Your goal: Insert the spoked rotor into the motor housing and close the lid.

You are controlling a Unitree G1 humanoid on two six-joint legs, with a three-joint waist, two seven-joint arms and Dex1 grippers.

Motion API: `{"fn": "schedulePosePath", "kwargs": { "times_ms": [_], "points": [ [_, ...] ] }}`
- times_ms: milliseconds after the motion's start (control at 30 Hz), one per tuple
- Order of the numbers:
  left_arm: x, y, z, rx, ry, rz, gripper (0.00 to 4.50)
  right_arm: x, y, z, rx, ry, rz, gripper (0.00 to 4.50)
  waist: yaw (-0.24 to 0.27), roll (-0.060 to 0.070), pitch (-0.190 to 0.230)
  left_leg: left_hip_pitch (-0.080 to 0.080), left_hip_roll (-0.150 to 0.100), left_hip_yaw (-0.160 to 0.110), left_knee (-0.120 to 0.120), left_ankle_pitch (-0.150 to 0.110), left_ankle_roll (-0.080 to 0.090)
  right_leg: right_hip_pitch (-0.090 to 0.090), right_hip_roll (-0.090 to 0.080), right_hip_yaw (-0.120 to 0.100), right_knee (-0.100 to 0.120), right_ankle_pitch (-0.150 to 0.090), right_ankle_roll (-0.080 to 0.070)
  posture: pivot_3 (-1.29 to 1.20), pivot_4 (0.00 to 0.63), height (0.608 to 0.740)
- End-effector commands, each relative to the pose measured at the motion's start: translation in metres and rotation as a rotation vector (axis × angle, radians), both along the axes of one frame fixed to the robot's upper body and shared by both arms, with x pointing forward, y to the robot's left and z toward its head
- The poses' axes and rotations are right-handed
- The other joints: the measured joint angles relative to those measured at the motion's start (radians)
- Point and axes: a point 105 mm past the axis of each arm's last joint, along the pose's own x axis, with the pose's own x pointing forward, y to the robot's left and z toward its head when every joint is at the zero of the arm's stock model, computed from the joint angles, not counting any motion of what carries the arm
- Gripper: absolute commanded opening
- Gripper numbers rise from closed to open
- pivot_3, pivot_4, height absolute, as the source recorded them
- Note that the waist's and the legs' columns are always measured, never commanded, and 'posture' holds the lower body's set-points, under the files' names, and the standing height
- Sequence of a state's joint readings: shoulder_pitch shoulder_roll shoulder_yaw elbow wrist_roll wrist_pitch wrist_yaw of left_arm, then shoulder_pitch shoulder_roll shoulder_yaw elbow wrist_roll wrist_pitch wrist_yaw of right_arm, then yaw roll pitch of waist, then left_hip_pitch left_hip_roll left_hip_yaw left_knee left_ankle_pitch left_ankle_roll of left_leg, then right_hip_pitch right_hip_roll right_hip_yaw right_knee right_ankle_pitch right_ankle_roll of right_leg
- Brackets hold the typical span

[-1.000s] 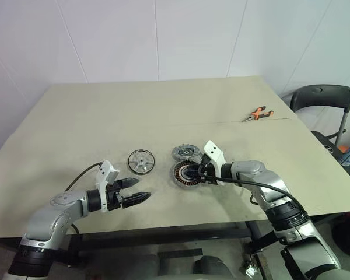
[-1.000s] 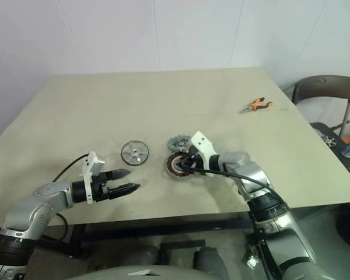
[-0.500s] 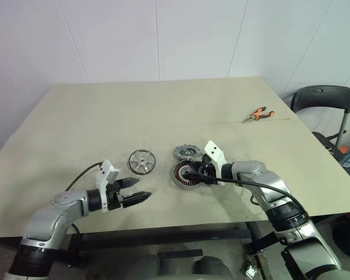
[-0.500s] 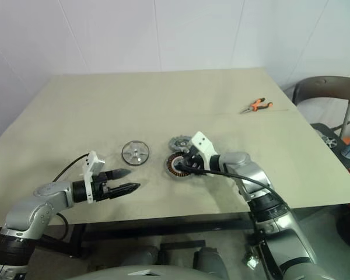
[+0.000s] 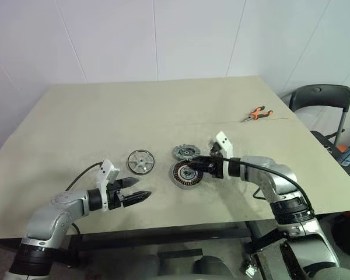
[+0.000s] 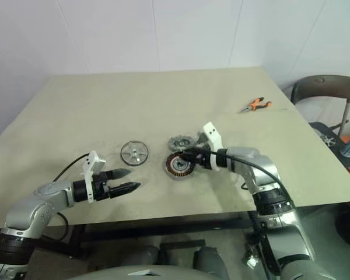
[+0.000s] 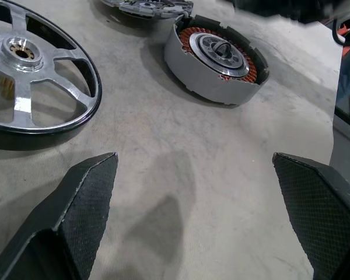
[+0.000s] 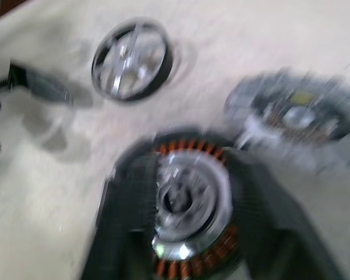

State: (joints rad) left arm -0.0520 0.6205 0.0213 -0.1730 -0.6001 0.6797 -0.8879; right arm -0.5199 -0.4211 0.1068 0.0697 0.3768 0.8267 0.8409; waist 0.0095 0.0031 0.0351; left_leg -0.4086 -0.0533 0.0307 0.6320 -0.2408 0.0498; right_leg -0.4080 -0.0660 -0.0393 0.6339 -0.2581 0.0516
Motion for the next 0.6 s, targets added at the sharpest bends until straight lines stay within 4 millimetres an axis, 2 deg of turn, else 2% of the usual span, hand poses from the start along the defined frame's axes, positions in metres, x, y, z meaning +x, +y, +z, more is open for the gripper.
{"fn": "schedulePosePath", "kwargs": {
  "times_ms": [33,133,233,400,600],
  "points": [
    [0.001,-0.002,0.013,-0.006,-0.050,-0.009,4.50,-0.001,0.008,0.007,-0.008,-0.037,0.036,0.41,0.000,0.000,0.000,0.000,0.000,0.000,0.000,0.000,0.000,0.000,0.000,0.000,0.000,0.000,0.000,0.00,0.000,0.740],
    [0.002,-0.002,0.013,-0.005,-0.050,-0.006,4.50,-0.004,0.011,-0.001,-0.038,-0.041,0.047,0.41,0.001,0.000,0.000,0.000,0.000,0.000,0.000,0.000,0.000,0.000,0.000,0.000,0.000,0.000,0.000,0.00,0.000,0.740],
    [0.002,-0.002,0.013,-0.003,-0.048,-0.004,4.50,-0.007,0.012,-0.004,-0.043,-0.030,0.065,0.02,0.000,0.000,0.000,0.000,0.000,0.000,0.000,0.000,0.000,0.000,0.000,0.000,0.000,0.000,0.000,0.00,0.000,0.740],
    [0.002,0.000,0.011,0.000,-0.040,0.000,4.50,-0.024,0.017,-0.003,-0.032,0.004,0.156,0.02,0.002,0.000,0.000,0.000,0.000,0.000,0.000,0.000,0.000,0.000,0.000,0.000,0.000,0.000,0.000,0.00,0.000,0.740],
    [0.002,0.001,0.011,0.000,-0.036,0.004,4.50,-0.028,0.016,-0.010,-0.058,0.022,0.177,0.02,0.000,0.000,0.000,0.000,0.000,0.000,0.000,0.000,0.000,0.000,0.000,0.000,0.000,0.000,0.000,0.00,0.000,0.740]
  ]
}}
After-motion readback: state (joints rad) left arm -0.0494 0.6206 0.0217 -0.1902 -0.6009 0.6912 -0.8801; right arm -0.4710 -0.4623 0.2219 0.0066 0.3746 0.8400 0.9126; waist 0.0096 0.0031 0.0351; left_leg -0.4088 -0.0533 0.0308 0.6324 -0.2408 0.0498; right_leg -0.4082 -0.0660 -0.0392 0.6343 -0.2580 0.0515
